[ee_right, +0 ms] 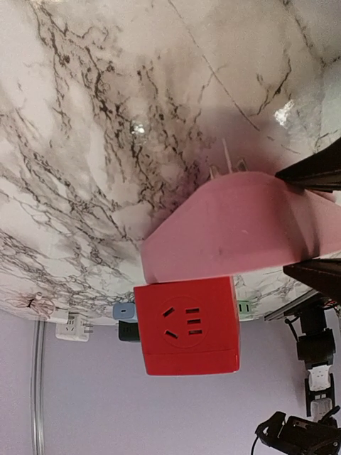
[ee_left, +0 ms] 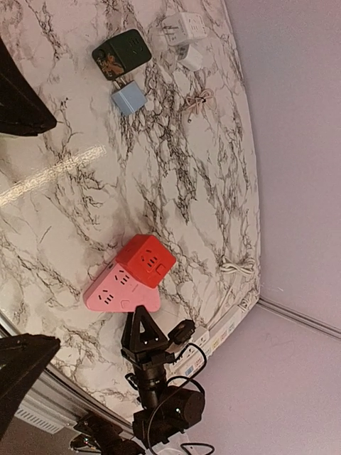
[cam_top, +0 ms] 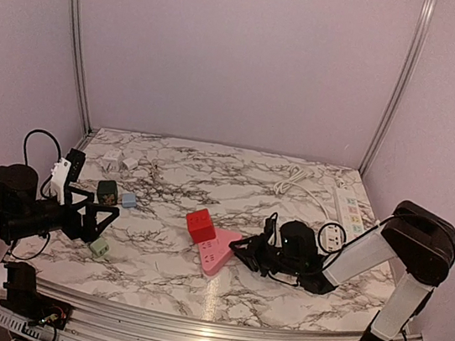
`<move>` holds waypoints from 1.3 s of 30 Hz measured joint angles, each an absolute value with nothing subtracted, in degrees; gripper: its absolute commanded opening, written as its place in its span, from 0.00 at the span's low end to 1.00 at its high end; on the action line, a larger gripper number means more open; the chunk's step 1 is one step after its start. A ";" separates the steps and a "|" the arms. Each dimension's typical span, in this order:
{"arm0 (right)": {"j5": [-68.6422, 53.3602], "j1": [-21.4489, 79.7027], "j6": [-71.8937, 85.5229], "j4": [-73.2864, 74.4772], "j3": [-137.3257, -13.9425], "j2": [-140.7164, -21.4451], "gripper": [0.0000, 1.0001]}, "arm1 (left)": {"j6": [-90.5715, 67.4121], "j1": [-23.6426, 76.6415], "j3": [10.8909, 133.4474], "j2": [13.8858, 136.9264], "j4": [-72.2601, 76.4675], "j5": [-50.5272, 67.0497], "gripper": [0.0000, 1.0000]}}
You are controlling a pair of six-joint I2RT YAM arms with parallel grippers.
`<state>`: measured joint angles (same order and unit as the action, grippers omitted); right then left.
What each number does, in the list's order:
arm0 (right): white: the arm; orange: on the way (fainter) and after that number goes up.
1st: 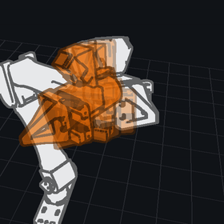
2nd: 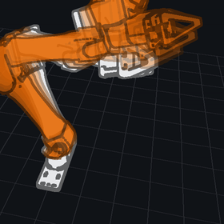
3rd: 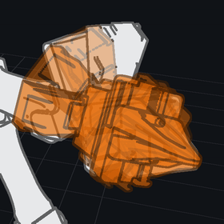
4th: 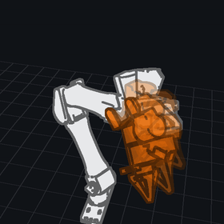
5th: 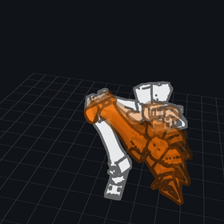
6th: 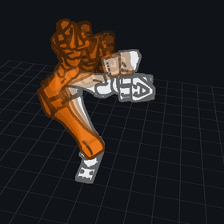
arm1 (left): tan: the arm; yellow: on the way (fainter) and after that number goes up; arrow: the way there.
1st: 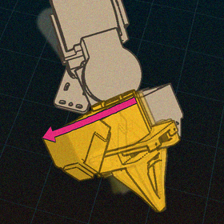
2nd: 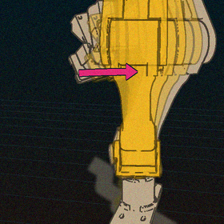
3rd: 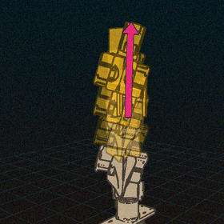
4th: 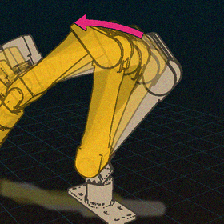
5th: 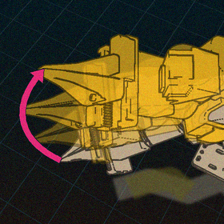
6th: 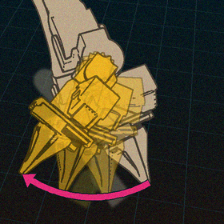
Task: Insert the plug
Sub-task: Place the socket at the center of the board.
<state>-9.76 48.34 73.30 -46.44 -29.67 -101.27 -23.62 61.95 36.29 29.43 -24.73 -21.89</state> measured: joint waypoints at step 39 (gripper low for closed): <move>-8.71 47.97 71.33 -40.10 -35.77 -102.80 0.31 | -24.25 62.83 35.66 28.34 -24.69 -21.52 0.99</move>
<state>-8.71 47.97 71.33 -40.10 -35.77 -102.80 -24.25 62.83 35.66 28.34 -24.69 -21.52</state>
